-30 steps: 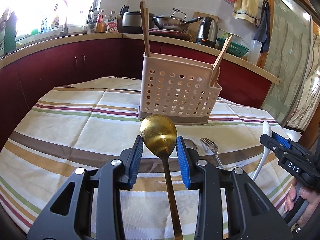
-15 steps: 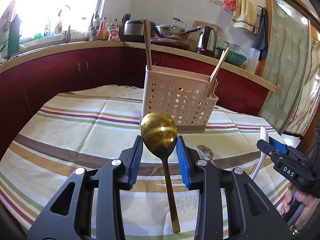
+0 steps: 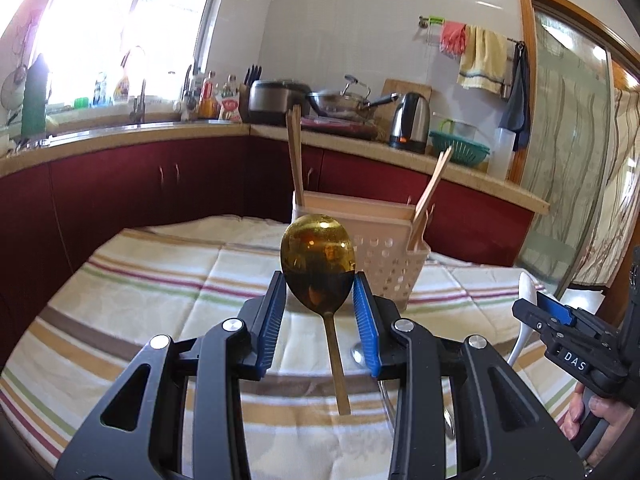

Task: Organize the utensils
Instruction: 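Lift both held spoons and carry them over the beige caddy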

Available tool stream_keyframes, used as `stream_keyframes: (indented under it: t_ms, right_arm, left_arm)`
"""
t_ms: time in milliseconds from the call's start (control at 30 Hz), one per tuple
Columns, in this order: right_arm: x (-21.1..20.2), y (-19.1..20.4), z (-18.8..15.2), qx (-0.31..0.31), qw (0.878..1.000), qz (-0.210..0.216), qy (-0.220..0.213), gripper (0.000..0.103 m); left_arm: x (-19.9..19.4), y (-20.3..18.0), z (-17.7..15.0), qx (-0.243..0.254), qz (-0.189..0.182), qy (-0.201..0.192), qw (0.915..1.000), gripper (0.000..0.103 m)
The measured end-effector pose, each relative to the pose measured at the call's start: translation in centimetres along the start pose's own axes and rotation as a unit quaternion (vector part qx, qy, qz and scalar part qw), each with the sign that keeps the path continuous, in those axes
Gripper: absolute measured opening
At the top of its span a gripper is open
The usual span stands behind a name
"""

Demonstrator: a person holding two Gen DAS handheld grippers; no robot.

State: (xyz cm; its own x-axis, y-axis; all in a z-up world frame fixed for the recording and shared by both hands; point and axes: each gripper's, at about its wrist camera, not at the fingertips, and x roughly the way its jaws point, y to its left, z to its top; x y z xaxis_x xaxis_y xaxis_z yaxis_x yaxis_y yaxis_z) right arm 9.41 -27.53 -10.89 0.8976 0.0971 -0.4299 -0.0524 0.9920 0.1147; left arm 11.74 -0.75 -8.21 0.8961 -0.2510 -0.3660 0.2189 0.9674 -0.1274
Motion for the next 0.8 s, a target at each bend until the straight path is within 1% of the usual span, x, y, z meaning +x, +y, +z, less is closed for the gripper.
stream_keyframes:
  t_ms: [267,500,600,800]
  right_arm:
    - [-0.2,0.3,4.3,0.003,0.998,0.030,-0.050,0.041]
    - [0.1,1.0,8.4,-0.006,0.994,0.046,-0.103,0.041]
    - [0.8,1.3,9.9,-0.010,0.991,0.051,-0.122,0.041]
    - [2.5,1.7,12.2,-0.015,0.988,0.057,-0.145,0.041]
  left_arm:
    - [0.2,0.0,3.8,0.001,-0.005,-0.042,0.9991,0.033]
    - [0.4,-0.7,7.9,0.023,-0.009,-0.089,0.9957,0.033]
    - [1.0,-1.0,9.6,0.033,-0.008,-0.105,0.9939,0.033]
    - [2.8,-1.5,12.5,0.039,-0.009,-0.132,0.9905,0.033]
